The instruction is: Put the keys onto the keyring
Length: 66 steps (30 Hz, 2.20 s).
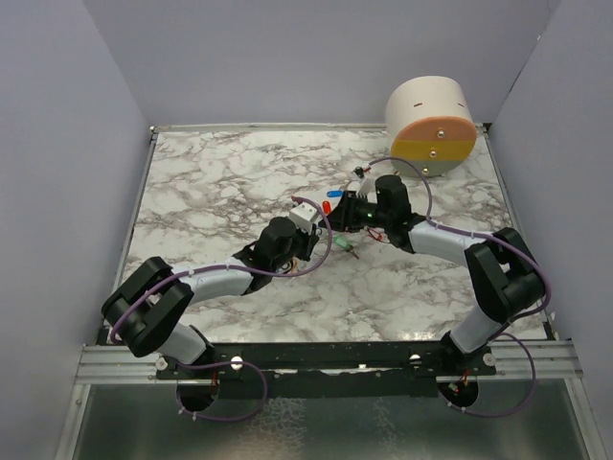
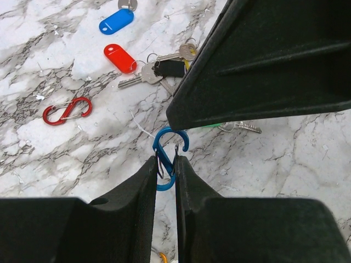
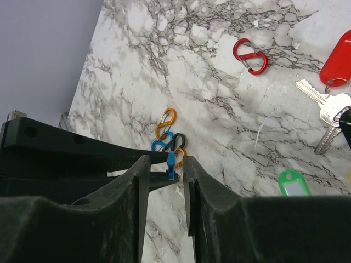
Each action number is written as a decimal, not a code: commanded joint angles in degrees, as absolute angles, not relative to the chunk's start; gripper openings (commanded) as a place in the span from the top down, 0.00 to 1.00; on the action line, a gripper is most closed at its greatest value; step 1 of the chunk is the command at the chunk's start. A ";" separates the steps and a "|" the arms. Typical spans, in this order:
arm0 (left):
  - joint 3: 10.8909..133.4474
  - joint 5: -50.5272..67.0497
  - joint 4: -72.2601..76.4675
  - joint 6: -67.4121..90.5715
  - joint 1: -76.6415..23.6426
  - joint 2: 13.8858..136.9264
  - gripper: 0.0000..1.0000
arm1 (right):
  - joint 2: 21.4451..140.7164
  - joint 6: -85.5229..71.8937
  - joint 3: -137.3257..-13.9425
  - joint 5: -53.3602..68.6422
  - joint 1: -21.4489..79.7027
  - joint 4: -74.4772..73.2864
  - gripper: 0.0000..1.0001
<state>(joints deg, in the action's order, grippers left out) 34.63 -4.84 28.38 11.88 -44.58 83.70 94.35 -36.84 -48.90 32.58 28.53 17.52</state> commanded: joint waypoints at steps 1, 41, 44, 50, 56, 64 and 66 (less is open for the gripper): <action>34.28 -5.92 29.44 11.95 -44.38 82.62 1.00 | 92.15 -36.87 -48.56 32.04 28.20 17.36 0.69; 43.76 -8.56 7.77 14.68 -42.48 84.55 1.00 | 94.78 -25.68 -51.83 -12.15 28.04 -6.63 0.72; 43.77 -8.24 7.96 14.60 -42.30 84.81 1.00 | 95.70 -25.74 -52.31 -12.38 28.02 -6.50 0.72; 43.77 -7.75 8.34 14.53 -41.98 85.44 1.00 | 97.47 -25.67 -53.29 -12.69 28.03 -6.22 0.73; 43.99 -7.49 8.52 14.50 -41.66 85.99 1.00 | 98.05 -25.71 -53.70 -13.33 28.03 -5.94 0.77; 44.03 -7.21 8.64 14.50 -41.53 86.74 1.00 | 98.89 -25.71 -54.11 -14.05 28.04 -5.74 0.79; 43.97 -7.25 8.68 14.50 -41.43 86.67 1.00 | 99.07 -25.71 -54.06 -14.10 28.02 -5.55 0.81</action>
<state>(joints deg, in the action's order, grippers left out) 43.38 -8.34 7.44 14.26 -41.82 86.35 97.91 -25.21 -52.40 -11.84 28.38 -7.22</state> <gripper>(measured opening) 0.186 0.204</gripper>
